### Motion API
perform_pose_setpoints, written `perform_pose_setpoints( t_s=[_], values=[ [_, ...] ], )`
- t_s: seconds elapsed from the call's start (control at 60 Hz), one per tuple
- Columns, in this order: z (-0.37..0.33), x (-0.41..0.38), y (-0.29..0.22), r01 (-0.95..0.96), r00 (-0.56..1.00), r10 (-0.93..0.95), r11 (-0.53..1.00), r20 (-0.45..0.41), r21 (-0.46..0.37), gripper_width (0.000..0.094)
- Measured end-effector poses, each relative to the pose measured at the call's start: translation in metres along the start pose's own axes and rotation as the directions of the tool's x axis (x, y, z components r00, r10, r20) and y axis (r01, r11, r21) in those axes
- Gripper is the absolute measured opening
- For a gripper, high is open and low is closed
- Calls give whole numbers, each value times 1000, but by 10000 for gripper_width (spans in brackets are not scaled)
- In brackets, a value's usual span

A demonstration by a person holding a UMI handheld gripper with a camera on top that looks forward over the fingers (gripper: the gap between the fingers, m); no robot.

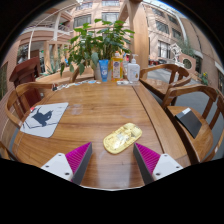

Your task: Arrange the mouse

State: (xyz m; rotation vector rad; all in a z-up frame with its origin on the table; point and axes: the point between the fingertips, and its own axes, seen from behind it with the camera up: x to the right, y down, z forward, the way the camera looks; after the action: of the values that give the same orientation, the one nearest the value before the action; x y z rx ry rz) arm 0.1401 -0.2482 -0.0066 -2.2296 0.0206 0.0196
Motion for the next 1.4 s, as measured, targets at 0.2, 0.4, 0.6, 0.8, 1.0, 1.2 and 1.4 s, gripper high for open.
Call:
perform_pose_setpoints(
  t_s=[0.2,0.4,0.6,0.8,1.0,1.2,1.4],
  values=[
    [42,2,-22,-3,1000,3,1000,-14,-17,843],
    [67,-1,-40,7,999,-8,1000,-44,-27,717],
    [76,-3,-49,2,997,-2,1000,-74,6,455],
    [72,4,-52,-7,990,11,1000,-137,28,342],
    [30,-1,-141,-2,982,40,979,-182,204,343],
    [-25,-98,-260,-14,998,39,908,-50,420,342],
    [23,-238,-210,-14,990,-27,955,135,296,341]
  ],
)
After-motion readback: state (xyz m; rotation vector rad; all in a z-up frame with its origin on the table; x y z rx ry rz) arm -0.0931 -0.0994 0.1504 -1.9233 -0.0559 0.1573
